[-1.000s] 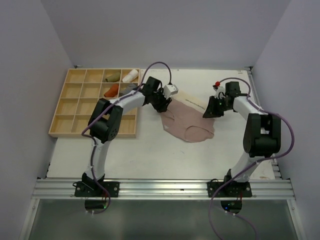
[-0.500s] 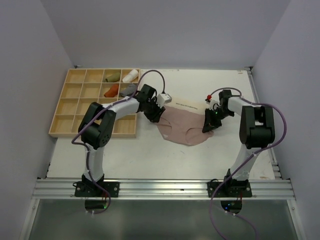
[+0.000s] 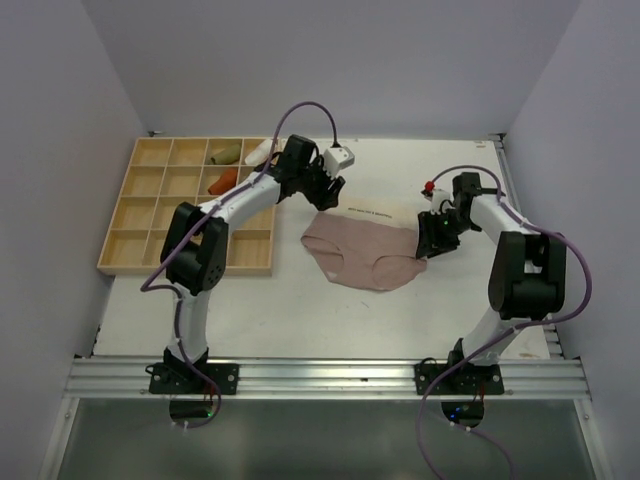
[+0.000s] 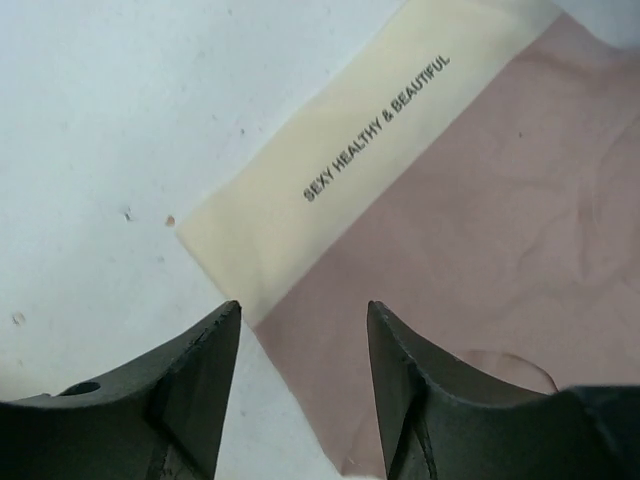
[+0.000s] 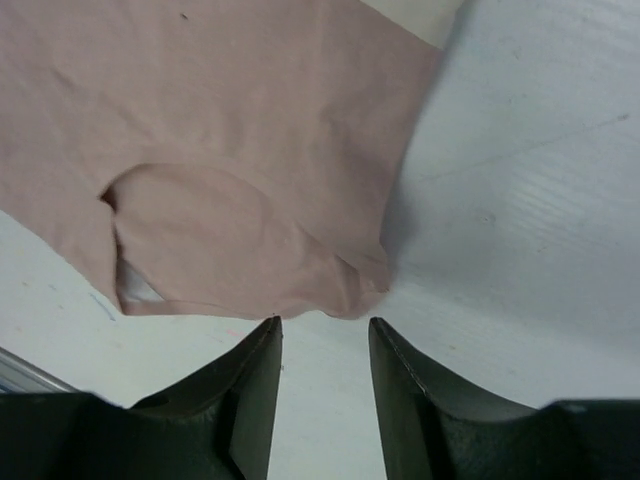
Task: Roll the underwear
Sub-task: Flatten the underwear
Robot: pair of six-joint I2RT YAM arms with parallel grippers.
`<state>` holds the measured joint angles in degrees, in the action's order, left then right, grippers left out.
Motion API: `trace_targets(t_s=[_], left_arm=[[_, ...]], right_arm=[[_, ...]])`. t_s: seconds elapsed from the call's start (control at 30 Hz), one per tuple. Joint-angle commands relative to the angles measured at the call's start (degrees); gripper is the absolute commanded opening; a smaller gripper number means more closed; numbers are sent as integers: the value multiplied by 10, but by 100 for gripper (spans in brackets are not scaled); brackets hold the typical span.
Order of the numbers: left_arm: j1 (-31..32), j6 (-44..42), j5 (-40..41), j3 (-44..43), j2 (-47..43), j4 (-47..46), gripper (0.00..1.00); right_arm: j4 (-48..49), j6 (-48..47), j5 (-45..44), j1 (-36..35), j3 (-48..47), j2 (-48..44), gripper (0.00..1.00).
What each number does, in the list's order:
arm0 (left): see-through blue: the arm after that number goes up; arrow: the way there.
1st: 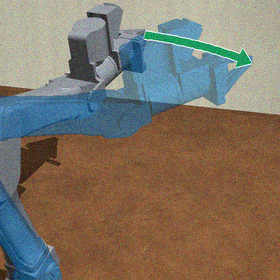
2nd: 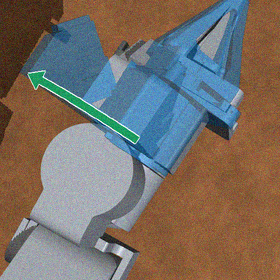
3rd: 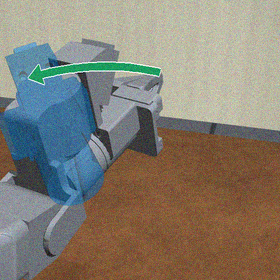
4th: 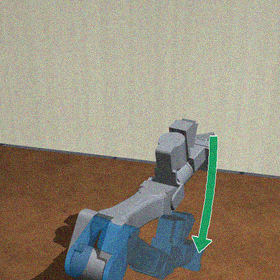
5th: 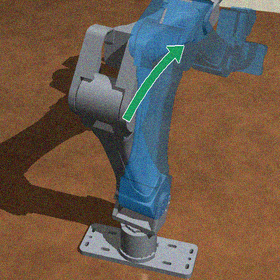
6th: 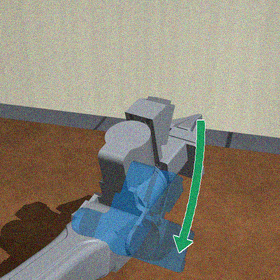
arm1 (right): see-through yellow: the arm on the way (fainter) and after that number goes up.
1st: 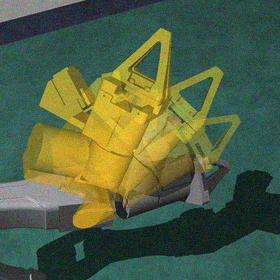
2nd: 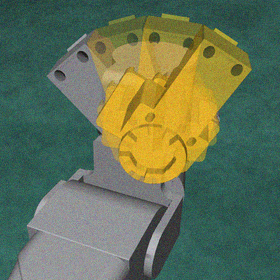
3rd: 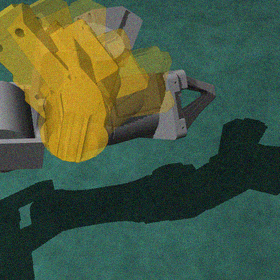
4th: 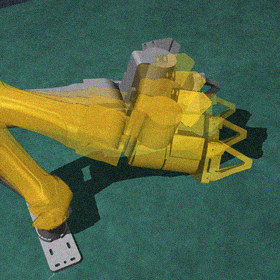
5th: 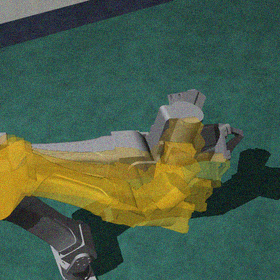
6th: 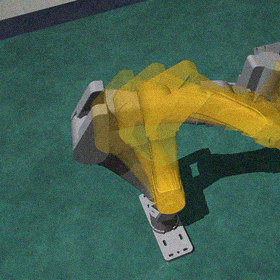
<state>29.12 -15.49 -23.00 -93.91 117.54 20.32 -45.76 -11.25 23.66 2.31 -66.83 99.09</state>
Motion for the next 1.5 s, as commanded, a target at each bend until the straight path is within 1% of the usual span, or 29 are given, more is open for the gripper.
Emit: trace_targets(t_s=[0.0, 0.13, 0.23, 0.33, 0.43, 0.47, 0.5, 0.53, 0.63, 0.7, 0.83, 1.0, 1.2, 1.33, 1.37, 1.4, 1.47], left_arm=[[-2, 12, -40, -62, 51, -26, 59], [6, 33, -58, -93, 88, -37, 60], [5, 56, -57, -108, 125, -31, 60], [5, 63, -45, -98, 135, -31, 60], [3, 66, -42, -78, 135, -31, 60], [3, 68, -42, -65, 132, -33, 60], [2, 68, -42, -59, 129, -35, 60], [2, 69, -43, -52, 127, -37, 60], [1, 68, -46, -31, 111, -40, 60], [1, 65, -46, -17, 106, -43, 60], [1, 64, -46, -9, 99, -41, 60], [1, 60, -49, -14, 101, -31, 60], [0, 56, -46, -18, 103, -25, 60], [0, 52, -43, -15, 100, -20, 60], [-1, 49, -42, -15, 100, -18, 60], [-1, 49, -42, -14, 100, -17, 60], [-3, 49, -42, -14, 100, -14, 60]], right_arm=[[8, -32, -70, 1, 20, -2, 45], [37, -77, -89, 1, 43, -7, 45], [44, -84, -67, -1, 43, 14, 43], [58, -80, -49, -7, 45, 26, 42], [78, -70, -40, -7, 49, 33, 38], [79, -69, -35, -7, 50, 37, 35], [82, -66, -34, -7, 52, 38, 35], [84, -62, -34, -6, 53, 43, 35], [82, -55, -14, 12, 50, 39, 42], [85, -57, 8, 23, 50, 30, 42], [97, -83, 19, 35, 41, 20, 41], [84, -128, 34, 35, 24, 55, 38], [36, -190, 82, 35, 6, 88, 36], [31, -215, 60, 34, 21, 95, 32], [33, -221, 46, 34, 24, 95, 29], [36, -227, 39, 34, 29, 90, 22], [37, -229, 26, 34, 31, 81, 14]])
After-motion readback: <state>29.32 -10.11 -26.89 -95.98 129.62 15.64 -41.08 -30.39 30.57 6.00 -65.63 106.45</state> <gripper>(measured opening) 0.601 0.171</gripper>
